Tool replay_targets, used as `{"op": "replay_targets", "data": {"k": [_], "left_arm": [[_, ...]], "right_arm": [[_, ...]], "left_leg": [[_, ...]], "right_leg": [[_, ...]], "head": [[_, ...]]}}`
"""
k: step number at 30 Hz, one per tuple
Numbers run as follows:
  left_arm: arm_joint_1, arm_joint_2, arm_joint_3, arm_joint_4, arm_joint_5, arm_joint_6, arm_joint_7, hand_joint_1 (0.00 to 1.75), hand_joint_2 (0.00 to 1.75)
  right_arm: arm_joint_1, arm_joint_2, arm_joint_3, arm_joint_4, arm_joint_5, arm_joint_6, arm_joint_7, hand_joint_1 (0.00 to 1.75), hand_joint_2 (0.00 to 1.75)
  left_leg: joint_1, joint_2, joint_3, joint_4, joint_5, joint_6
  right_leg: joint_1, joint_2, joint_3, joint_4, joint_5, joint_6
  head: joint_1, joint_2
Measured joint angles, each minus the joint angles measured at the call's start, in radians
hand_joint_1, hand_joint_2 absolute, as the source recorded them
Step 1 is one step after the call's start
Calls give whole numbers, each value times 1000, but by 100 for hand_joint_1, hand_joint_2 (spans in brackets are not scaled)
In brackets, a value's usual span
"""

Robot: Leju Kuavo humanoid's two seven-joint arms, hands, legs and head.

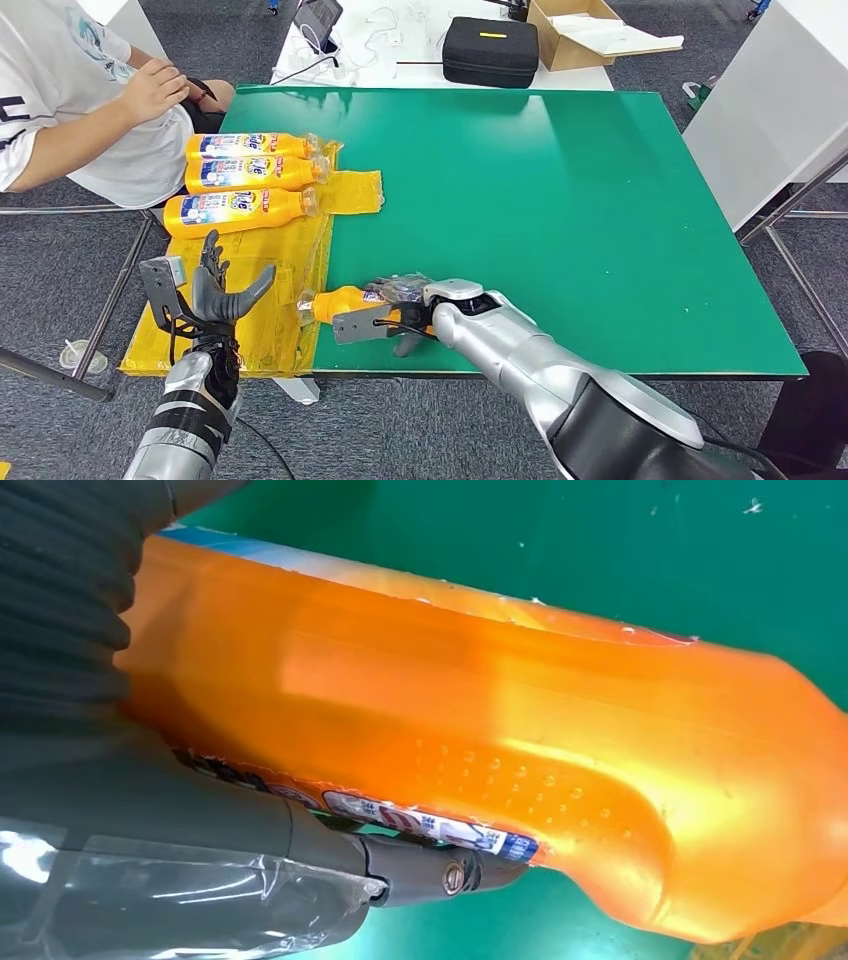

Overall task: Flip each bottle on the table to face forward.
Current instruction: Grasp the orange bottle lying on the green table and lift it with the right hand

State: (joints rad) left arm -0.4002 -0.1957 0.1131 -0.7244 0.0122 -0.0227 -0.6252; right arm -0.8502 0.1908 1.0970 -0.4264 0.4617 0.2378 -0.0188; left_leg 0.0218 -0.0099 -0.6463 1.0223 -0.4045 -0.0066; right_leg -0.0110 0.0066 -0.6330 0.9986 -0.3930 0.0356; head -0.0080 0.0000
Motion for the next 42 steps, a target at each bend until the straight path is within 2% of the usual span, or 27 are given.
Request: {"op": "replay_targets", "data": {"k": [4, 5, 6, 8, 9, 10, 22, 26, 28, 31, 34, 37, 39, 42], "left_arm": [[5, 0, 3, 0, 1, 2, 2, 0, 175], [8, 0, 4, -1, 1, 2, 3, 0, 175], [11, 0, 5, -1, 2, 2, 4, 0, 175], [17, 0, 6, -2, 2, 2, 6, 0, 175], [19, 0, 6, -2, 2, 2, 7, 0, 175], [21, 0, 7, -2, 2, 2, 7, 0, 175], [44, 0, 16, -25, 1, 6, 14, 0, 175], [53, 0, 21, -39, 1, 12, 16, 0, 175], [62, 0, 22, -50, 1, 13, 18, 0, 175], [87, -1, 25, -82, 4, 13, 25, 0, 175], [123, -3, 29, -126, 24, 2, 43, 0, 175], [150, -10, 32, -165, 51, -22, 62, 0, 175], [160, -16, 30, -179, 79, -50, 79, 0, 175], [166, -27, 20, -192, 110, -79, 98, 0, 175]], "right_arm": [[0, 0, 12, 3, 45, -19, 28, 0, 175], [0, 0, 15, 3, 55, -24, 33, 7, 175], [0, -1, 19, 4, 65, -29, 38, 44, 175], [0, -1, 24, 4, 77, -36, 42, 131, 175], [0, -2, 25, 4, 80, -38, 43, 167, 175], [0, -2, 26, 4, 81, -42, 43, 175, 175], [17, -11, 9, -6, 91, -143, 39, 175, 175], [28, -20, -26, -30, 86, -212, 39, 175, 175], [43, -29, -56, -58, 81, -278, 37, 175, 175], [104, -53, -145, -159, 99, -470, 25, 175, 175], [208, -77, -294, -340, 166, -666, -12, 175, 175], [307, -87, -443, -512, 235, -788, -76, 175, 175], [369, -84, -534, -607, 271, -869, -162, 175, 175], [446, -69, -662, -725, 320, -930, -249, 175, 175]], "left_leg": [[0, 0, 0, 0, 0, 0], [0, 0, 0, 0, 0, 0], [0, 0, 0, 0, 0, 0], [0, 0, 0, 0, 0, 0], [0, 0, 0, 0, 0, 0], [0, 0, 0, 0, 0, 0], [0, 0, 0, 0, 0, 0], [0, 0, 0, 0, 0, 0], [0, 0, 0, 0, 0, 0], [0, 0, 0, 0, 0, 0], [0, -1, -1, 0, -1, 0], [0, -1, -3, 0, -1, 0], [0, -2, -3, 0, -1, 0], [0, -2, -4, 0, -1, 0]], "right_leg": [[0, 0, 0, 0, 0, 0], [0, 0, 0, 0, 0, 0], [0, 0, 0, 0, 0, 0], [0, 0, 0, 0, 0, 0], [0, 0, 0, 0, 0, 0], [0, 0, 0, 0, 0, 0], [0, 0, 0, 0, 0, 0], [0, 0, 0, 0, 0, 0], [0, 0, 0, 0, 0, 0], [0, 0, 0, 0, 0, 0], [0, 0, -1, 0, 0, 0], [0, 0, -2, 0, -1, 0], [0, -1, -3, 0, -1, 0], [0, -1, -3, 0, -1, 0]], "head": [[0, 0], [0, 0], [0, 0], [0, 0], [0, 0], [0, 0], [0, 0], [0, 0], [0, 0], [0, 0], [0, 0], [0, 0], [0, 0], [0, 0]]}}
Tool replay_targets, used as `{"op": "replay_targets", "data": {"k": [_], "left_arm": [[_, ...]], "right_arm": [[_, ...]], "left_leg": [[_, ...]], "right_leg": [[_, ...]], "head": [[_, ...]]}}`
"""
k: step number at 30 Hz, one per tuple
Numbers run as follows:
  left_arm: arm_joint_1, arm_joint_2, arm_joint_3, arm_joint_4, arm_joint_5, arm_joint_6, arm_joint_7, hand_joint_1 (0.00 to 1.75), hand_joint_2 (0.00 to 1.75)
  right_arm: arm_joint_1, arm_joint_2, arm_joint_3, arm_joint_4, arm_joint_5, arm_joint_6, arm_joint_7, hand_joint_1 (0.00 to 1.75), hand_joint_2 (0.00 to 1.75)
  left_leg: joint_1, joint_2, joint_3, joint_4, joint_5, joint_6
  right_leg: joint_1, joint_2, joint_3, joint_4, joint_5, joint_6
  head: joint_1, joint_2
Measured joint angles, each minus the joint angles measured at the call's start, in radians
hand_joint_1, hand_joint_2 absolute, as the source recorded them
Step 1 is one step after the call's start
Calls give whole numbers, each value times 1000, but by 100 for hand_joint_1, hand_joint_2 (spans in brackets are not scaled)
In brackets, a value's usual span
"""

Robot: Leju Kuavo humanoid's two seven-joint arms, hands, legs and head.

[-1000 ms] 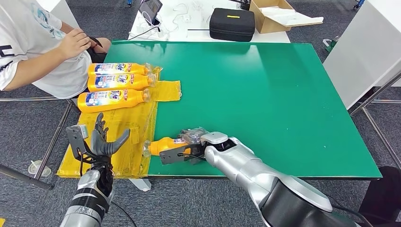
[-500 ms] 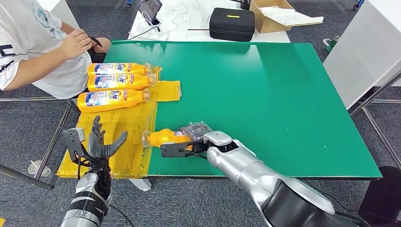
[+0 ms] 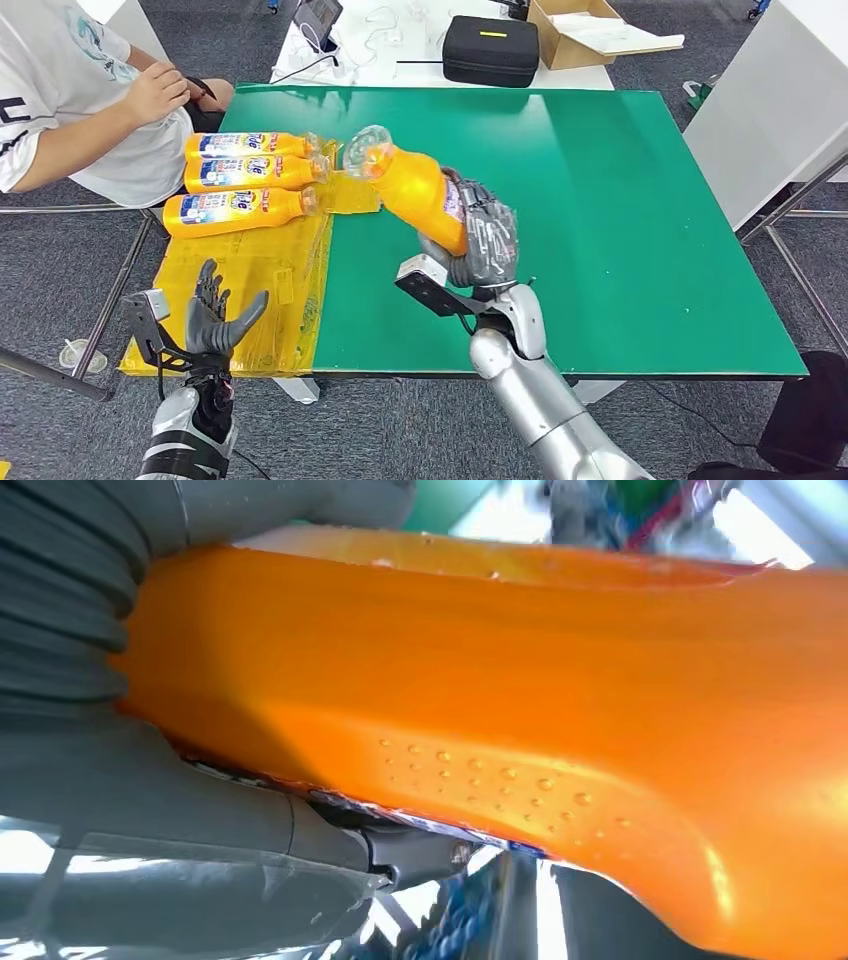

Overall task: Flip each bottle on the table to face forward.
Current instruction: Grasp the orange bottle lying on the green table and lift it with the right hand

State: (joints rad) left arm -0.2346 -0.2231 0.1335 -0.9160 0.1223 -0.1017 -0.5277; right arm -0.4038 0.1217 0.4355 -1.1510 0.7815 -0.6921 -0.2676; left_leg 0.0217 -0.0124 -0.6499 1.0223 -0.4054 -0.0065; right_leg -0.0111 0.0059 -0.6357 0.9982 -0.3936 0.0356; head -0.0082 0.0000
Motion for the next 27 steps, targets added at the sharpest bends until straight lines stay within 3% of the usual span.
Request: {"op": "replay_targets", "data": {"k": [4, 10, 18, 27], "left_arm": [[2, -9, -6, -9, 26, -16, 13, 0, 175], [2, -17, -58, -15, 187, -166, 93, 0, 175], [8, -17, -193, -57, 324, -270, 148, 0, 175], [8, -16, -272, -62, 356, -291, 148, 0, 175]], "right_arm": [[61, 13, -102, -84, 2, -3, -51, 175, 175], [125, 64, -226, -126, -114, -3, -242, 175, 175], [150, 94, -174, 39, -237, 50, -362, 175, 175], [143, 137, -89, 202, -252, 77, -370, 175, 175]], "left_leg": [[0, 1, 0, 0, 0, 0], [0, 1, 0, 0, 0, 0], [0, 1, 0, 0, 0, 0], [0, 1, -1, 0, 0, 0]], "right_leg": [[0, 0, 0, 0, 0, 0], [0, 0, 0, 0, 0, 0], [0, 0, -1, 0, 0, 0], [0, 0, -1, 0, 0, 0]], "head": [[0, 0], [0, 0], [0, 0], [0, 0]]}}
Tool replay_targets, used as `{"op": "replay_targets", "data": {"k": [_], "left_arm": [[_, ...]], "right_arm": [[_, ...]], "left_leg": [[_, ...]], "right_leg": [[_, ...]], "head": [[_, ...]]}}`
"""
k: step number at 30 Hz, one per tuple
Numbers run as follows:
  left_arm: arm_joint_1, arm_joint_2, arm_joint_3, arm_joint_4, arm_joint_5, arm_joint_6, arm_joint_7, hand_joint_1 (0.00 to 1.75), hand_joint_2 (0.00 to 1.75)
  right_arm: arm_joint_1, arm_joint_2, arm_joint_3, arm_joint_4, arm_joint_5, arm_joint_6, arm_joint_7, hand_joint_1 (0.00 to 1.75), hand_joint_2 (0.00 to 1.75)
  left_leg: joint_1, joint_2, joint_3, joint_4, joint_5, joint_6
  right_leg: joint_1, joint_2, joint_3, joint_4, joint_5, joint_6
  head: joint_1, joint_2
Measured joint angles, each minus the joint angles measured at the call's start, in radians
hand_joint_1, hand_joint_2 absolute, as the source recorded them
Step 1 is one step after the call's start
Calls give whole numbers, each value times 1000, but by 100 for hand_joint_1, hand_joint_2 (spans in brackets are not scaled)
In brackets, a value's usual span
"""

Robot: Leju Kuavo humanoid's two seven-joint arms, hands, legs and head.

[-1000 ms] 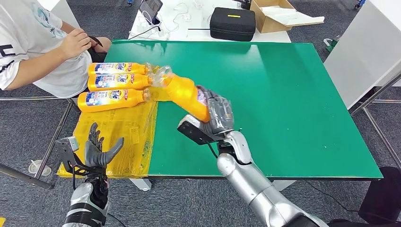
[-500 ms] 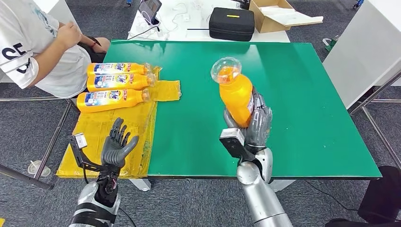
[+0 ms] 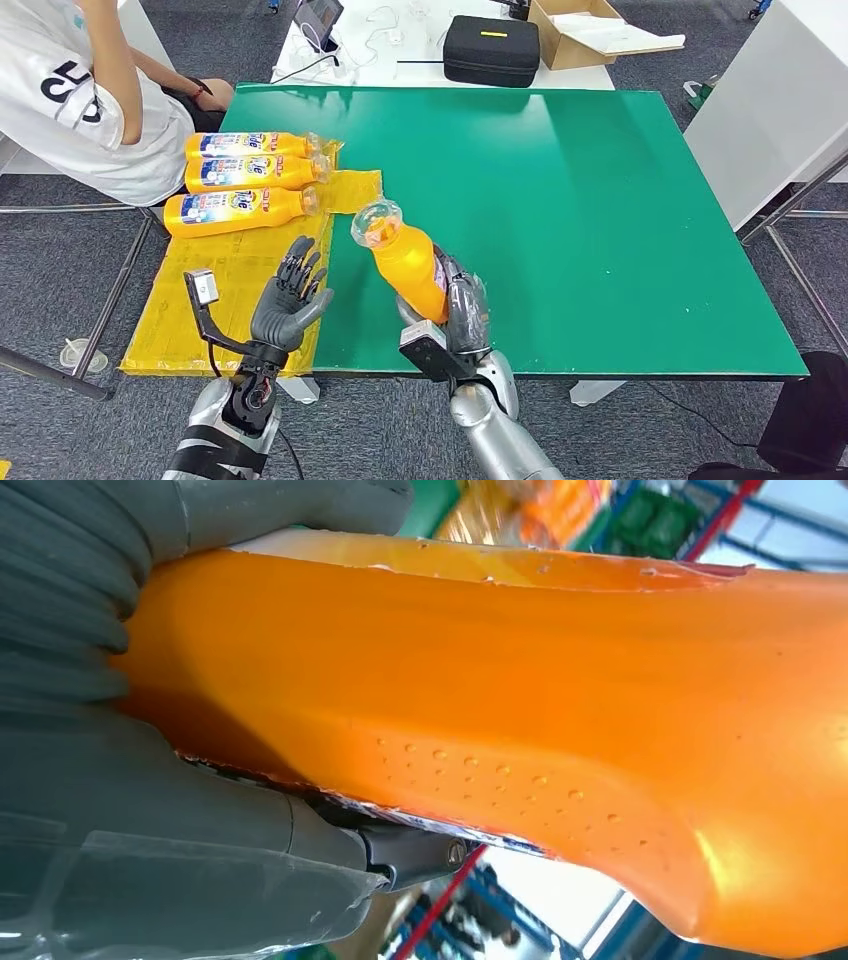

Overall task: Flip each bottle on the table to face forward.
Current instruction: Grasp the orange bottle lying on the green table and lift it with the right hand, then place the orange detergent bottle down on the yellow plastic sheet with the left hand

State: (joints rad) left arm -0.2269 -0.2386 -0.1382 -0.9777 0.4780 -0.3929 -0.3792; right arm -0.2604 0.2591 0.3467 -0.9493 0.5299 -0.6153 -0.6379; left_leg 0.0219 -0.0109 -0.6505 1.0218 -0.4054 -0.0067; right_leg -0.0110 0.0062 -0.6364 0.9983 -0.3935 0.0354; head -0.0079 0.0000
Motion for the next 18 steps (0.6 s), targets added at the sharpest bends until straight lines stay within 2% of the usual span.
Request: {"op": "replay_targets", "data": {"k": [9, 18], "left_arm": [[1, 4, -27, 0, -2, -27, -12, 0, 175], [20, 7, -44, -19, -21, -28, -16, 0, 175]], "right_arm": [[-21, 9, 19, 49, -38, 31, 26, 175, 175], [-42, 13, -5, 55, -126, 62, 52, 175, 175]], "left_leg": [[0, 0, 0, 0, 0, 0], [0, 0, 0, 0, 0, 0]], "right_leg": [[0, 0, 0, 0, 0, 0], [0, 0, 0, 0, 0, 0]], "head": [[0, 0], [0, 0]]}}
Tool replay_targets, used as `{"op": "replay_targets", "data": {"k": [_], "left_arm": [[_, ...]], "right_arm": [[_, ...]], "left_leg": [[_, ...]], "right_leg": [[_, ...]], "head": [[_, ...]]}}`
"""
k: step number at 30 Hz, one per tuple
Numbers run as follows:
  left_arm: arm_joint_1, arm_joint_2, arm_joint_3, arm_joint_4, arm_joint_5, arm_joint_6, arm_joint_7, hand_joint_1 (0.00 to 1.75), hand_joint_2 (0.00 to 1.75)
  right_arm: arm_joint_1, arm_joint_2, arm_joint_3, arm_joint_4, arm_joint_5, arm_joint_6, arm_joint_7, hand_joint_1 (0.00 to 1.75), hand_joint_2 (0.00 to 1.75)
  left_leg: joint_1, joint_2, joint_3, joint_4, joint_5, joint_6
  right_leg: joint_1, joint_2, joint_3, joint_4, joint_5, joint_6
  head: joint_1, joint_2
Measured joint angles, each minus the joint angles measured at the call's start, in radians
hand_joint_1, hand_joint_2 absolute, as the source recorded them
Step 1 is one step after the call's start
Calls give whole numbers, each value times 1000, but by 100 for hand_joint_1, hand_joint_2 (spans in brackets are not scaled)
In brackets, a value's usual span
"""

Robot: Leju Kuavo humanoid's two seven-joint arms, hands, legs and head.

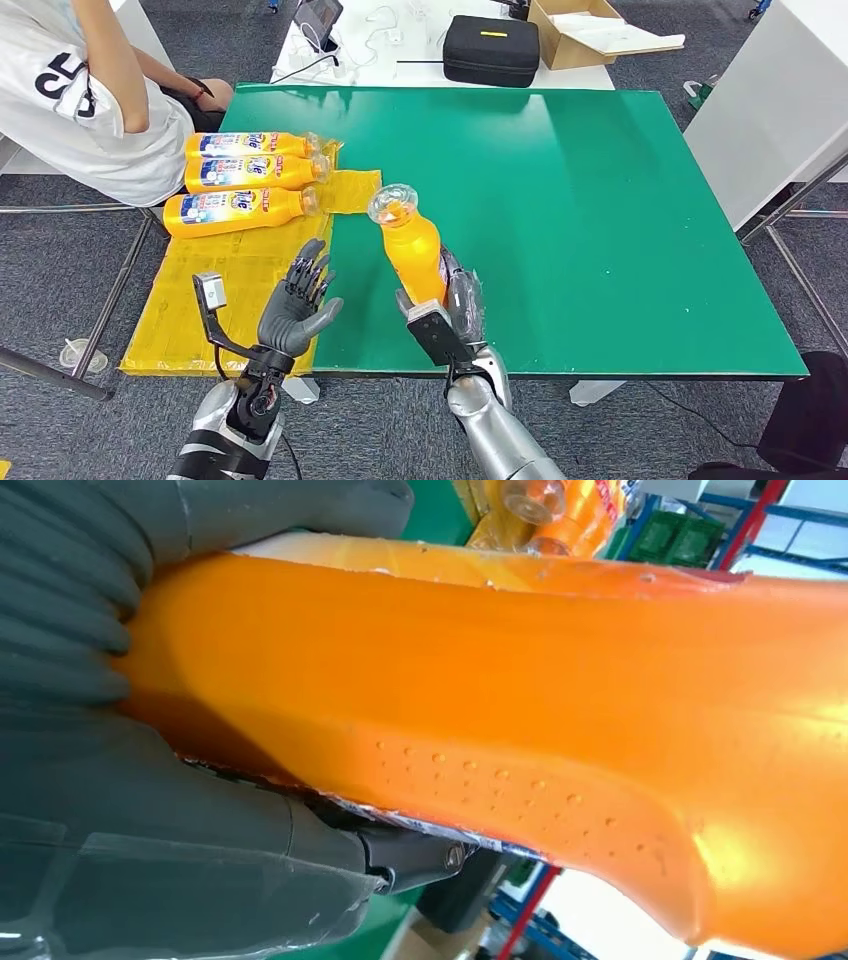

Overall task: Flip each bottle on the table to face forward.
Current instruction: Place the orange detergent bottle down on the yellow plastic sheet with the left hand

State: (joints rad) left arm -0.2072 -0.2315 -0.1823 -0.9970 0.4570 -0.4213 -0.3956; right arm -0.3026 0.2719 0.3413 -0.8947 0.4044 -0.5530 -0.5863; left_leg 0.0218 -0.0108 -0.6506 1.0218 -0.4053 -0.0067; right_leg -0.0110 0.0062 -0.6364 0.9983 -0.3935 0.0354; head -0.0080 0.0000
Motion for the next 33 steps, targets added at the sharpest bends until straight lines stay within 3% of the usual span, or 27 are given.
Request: {"op": "replay_targets", "data": {"k": [7, 18, 26, 33], "left_arm": [[3, 0, -14, -4, -15, -10, 1, 0, 175], [-13, 0, -31, 18, -11, -17, 10, 0, 175], [-31, 0, -31, 48, -12, -11, 5, 0, 175], [-34, 0, -31, 51, -37, 13, -7, 0, 175]], "right_arm": [[-39, 22, 4, 64, 65, 9, 39, 175, 175], [-82, 76, 101, 216, 175, -8, 86, 175, 175], [-90, 81, 205, 268, 118, -1, 126, 175, 175], [-107, 81, 240, 295, 89, 0, 126, 175, 175]], "left_leg": [[0, 0, 0, 0, 0, 0], [0, 0, 0, 0, 0, 0], [0, 1, 0, 0, 0, 0], [0, 1, 0, 0, 0, 0]], "right_leg": [[0, 0, 0, 0, 0, 0], [0, 0, -1, 0, 0, 0], [0, 0, -1, 0, 0, 0], [0, 0, -1, 0, 0, 0]], "head": [[0, 0], [0, 0], [0, 0], [0, 0]]}}
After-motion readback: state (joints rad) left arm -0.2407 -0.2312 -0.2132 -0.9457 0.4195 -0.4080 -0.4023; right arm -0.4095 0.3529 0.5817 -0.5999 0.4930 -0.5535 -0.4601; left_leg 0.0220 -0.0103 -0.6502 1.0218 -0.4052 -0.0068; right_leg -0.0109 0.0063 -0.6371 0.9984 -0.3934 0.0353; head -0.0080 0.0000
